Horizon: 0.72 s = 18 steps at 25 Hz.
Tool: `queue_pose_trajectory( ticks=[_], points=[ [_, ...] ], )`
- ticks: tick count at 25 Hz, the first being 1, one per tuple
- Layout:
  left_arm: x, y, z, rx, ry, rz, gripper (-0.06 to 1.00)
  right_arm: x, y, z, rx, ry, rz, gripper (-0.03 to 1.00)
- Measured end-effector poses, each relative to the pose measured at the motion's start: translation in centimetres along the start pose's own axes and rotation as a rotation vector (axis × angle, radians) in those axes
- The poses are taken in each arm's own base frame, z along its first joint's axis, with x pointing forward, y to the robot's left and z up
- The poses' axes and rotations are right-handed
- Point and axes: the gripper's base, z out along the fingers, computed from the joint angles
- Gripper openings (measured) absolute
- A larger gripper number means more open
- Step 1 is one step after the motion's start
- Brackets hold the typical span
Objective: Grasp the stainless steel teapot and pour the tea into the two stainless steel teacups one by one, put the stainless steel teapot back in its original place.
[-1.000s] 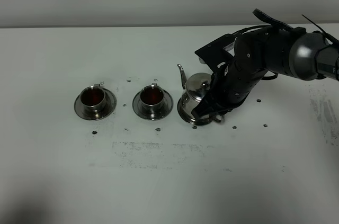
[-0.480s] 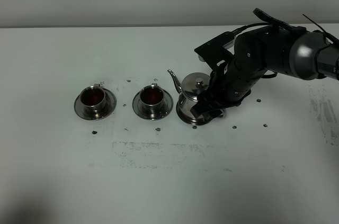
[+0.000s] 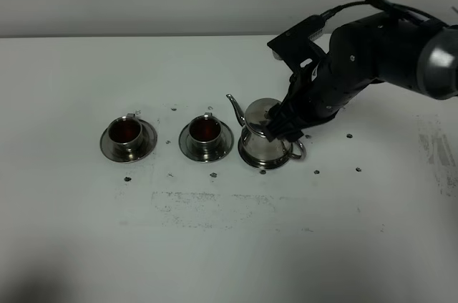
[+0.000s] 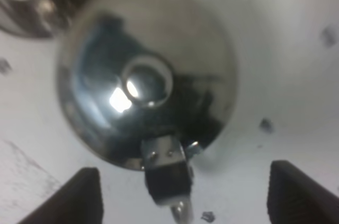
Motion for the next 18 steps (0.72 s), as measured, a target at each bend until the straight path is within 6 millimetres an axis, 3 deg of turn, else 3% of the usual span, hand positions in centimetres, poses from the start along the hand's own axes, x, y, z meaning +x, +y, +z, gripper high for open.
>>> queue_pose_trajectory(
  ticks=[4,10,14,18],
  points=[
    [0.0,0.0,0.0,0.000,0.000,0.000,0.38,-0.5,-0.8,-5.4,0.031,-0.110,0.018,0.55],
    [0.0,0.0,0.0,0.000,0.000,0.000,0.38,1.2,-1.7,-15.0,0.084,-0.208,0.043,0.47],
    [0.0,0.0,0.0,0.000,0.000,0.000,0.38,1.9,-1.2,-18.2,0.070,-0.281,0.060,0.43],
    [0.0,0.0,0.0,0.000,0.000,0.000,0.38,2.0,-0.8,-18.8,0.034,-0.301,0.083,0.38]
  ],
)
